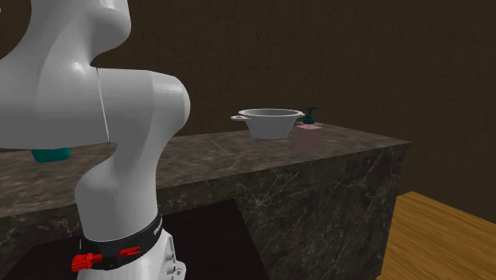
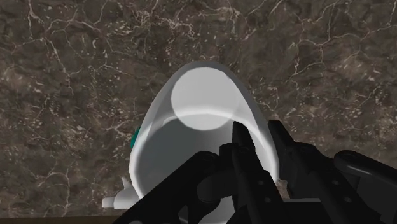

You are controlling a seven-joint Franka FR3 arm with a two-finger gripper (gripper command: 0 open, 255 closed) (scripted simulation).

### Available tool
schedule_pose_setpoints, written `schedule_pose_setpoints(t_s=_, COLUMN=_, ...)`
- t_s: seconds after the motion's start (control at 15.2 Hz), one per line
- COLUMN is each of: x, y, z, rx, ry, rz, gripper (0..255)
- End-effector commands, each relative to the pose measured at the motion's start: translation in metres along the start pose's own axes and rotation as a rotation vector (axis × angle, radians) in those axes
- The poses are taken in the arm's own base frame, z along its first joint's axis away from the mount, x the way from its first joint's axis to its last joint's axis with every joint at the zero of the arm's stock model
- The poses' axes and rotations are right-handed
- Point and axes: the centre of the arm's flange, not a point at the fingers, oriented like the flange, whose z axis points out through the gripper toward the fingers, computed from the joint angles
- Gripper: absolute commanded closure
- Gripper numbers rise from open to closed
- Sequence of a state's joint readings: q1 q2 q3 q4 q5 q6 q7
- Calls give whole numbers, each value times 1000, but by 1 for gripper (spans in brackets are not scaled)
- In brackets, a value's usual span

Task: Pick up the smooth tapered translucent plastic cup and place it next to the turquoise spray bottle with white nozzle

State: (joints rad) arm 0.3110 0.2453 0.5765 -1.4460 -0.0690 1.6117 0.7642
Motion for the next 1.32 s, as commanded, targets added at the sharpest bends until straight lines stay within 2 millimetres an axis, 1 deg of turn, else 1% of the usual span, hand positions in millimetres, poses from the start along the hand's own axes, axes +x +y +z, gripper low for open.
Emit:
schedule_pose_setpoints(t_s=0.0, x=1, y=1, z=11, rx=0, ry=1, rz=0, gripper=255)
schedule_pose_setpoints(t_s=1.25, x=8, y=3, z=111, rx=0, ry=1, rz=0, gripper=255)
